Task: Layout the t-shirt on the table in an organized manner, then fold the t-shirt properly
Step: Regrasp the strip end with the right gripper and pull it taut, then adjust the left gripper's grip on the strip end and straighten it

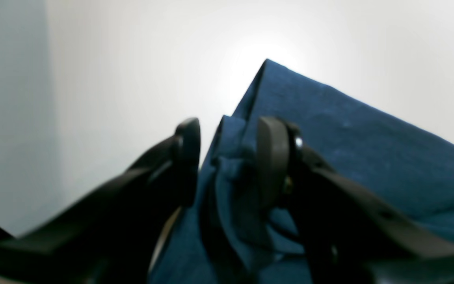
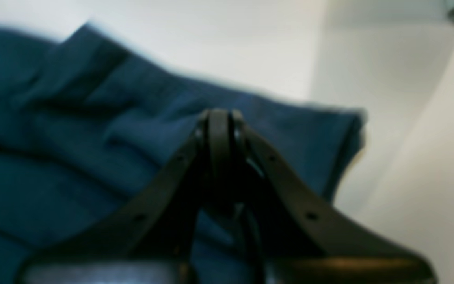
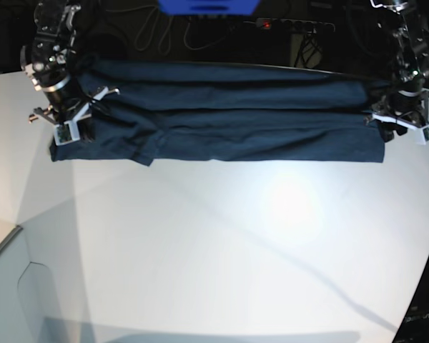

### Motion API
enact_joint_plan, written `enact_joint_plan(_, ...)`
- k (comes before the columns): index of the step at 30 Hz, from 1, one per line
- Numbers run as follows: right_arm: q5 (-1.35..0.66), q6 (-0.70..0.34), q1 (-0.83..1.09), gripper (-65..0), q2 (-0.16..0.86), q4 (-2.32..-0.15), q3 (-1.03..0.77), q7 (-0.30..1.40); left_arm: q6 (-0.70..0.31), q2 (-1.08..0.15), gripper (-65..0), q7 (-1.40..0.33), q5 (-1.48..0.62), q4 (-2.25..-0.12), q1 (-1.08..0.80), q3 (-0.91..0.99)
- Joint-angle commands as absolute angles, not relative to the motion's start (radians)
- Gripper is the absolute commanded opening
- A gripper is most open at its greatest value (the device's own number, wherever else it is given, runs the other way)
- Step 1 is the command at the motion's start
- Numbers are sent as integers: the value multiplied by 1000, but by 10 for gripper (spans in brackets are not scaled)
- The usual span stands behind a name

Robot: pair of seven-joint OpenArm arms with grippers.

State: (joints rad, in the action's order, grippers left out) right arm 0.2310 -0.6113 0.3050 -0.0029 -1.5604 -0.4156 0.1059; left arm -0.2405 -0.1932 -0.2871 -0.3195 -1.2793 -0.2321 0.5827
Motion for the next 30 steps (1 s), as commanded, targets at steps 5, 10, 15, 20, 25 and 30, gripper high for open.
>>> enact_joint_plan(5, 213, -613, 337, -650, 8, -1589, -444, 70, -243, -208, -415, -266, -326, -1297, -225, 588)
enact_joint_plan(10, 213, -613, 328, -650, 7, -1563, -498, 70, -245, -208, -415, -266, -326, -1302, -225, 588)
enact_joint_plan(15, 213, -613, 329, -650, 10, -1546, -512, 68, -246, -209, -415, -266, -326, -1303, -225, 588)
enact_joint_plan(20, 213, -613, 329, -650, 8, -1544, -509, 71, -246, -211, -415, -266, -326, -1303, -226, 588)
enact_joint_plan(25, 216, -613, 329, -650, 8, -1529, -507, 74, -246, -217, -415, -266, -326, -1303, -232, 588)
enact_joint_plan(30, 216, -613, 325, -650, 15, -1445, -506, 70, -246, -219, -415, -266, -326, -1303, -236, 588)
